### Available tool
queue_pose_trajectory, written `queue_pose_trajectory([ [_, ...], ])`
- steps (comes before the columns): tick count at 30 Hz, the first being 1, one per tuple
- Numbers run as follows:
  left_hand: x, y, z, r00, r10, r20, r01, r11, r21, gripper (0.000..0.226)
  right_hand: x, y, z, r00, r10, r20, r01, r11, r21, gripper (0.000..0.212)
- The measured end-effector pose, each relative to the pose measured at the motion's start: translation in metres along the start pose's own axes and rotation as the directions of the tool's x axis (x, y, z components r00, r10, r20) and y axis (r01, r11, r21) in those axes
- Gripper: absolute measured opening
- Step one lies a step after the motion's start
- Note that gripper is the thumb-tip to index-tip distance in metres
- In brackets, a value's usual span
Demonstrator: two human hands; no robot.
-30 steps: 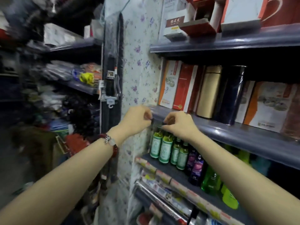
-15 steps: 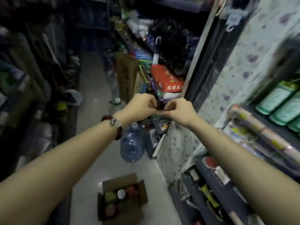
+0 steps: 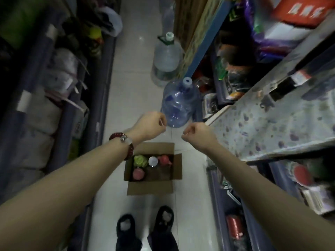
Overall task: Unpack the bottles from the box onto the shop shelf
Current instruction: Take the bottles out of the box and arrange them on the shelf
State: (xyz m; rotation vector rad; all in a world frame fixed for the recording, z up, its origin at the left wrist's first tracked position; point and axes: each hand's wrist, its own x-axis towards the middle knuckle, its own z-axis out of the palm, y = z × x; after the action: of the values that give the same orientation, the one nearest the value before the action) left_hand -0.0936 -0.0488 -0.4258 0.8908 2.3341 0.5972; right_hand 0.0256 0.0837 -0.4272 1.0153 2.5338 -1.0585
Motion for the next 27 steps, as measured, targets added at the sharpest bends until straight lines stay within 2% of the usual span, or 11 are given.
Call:
queue_pose_trajectory([
  [4, 0.021, -0.049, 0.061, 0.994, -0.09, 0.054, 0.094, 0.994, -0.06, 0.015, 0.04, 0.047, 0.053, 0.998, -0.007, 0.069, 0.008, 1.0, -0.007, 0.013],
  [10, 0.051, -0.123, 0.147, 0.972, -0.207, 0.114, 0.223, 0.964, -0.147, 0.017, 0.091, 0.105, 0.129, 0.991, 0.042, 0.129, -0.054, 0.994, 0.09, 0.023],
  [13, 0.066, -0.159, 0.195, 0.959, -0.258, 0.12, 0.278, 0.937, -0.211, 0.02, 0.113, 0.135, 0.169, 0.99, 0.051, 0.13, -0.072, 0.984, 0.163, 0.022],
  [17, 0.082, -0.201, 0.265, 0.951, -0.299, 0.083, 0.31, 0.903, -0.296, 0.014, 0.138, 0.182, 0.229, 0.993, 0.054, 0.107, -0.073, 0.98, 0.184, 0.019],
  [21, 0.093, -0.239, 0.332, 0.941, -0.33, 0.076, 0.337, 0.892, -0.303, 0.037, 0.163, 0.229, 0.287, 0.996, 0.048, 0.078, -0.06, 0.984, 0.167, 0.023],
  [27, 0.102, -0.277, 0.39, 0.958, -0.277, -0.076, 0.244, 0.924, -0.294, 0.06, 0.196, 0.277, 0.358, 0.999, 0.047, 0.016, -0.05, 0.968, 0.246, 0.04],
])
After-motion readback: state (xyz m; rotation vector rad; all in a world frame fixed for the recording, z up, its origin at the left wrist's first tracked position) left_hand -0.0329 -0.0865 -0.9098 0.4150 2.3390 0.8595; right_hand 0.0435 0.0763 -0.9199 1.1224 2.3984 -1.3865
